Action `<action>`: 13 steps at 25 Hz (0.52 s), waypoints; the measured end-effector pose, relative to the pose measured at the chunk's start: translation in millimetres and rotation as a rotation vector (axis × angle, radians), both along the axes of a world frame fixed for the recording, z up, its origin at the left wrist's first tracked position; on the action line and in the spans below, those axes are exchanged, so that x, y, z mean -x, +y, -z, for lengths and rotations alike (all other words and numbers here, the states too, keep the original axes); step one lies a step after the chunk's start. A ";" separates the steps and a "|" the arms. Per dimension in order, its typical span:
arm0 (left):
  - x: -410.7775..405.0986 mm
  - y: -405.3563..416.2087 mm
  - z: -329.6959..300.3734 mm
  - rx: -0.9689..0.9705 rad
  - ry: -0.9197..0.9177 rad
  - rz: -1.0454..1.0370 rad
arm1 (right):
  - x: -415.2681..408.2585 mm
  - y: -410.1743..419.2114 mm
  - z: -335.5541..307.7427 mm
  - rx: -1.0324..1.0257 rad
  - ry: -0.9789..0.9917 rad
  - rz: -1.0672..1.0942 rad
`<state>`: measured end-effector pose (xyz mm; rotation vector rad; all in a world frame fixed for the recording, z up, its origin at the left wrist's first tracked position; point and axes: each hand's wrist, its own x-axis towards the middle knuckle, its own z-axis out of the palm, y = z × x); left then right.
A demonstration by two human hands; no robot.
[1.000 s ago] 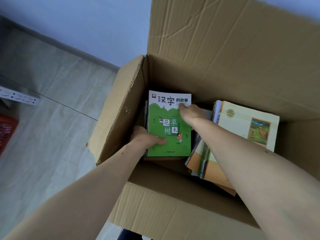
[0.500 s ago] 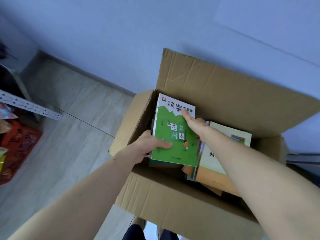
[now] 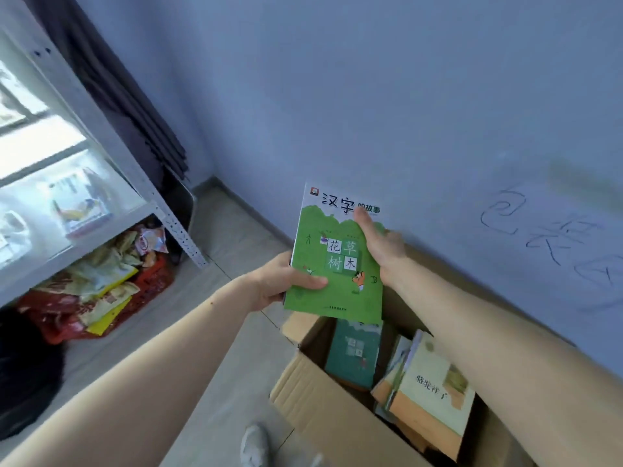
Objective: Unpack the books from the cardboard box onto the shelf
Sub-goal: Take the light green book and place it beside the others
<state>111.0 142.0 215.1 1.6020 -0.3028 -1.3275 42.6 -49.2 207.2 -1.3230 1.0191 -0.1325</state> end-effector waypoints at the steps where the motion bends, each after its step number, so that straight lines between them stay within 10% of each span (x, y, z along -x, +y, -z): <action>1: -8.4 19.6 -19.2 0.015 -0.023 -0.031 | -16.1 16.1 -21.4 0.039 -0.035 -0.033; 13: -96.0 396.9 -180.2 -0.008 -0.378 -0.362 | -190.1 375.0 -217.1 0.239 -0.306 -0.528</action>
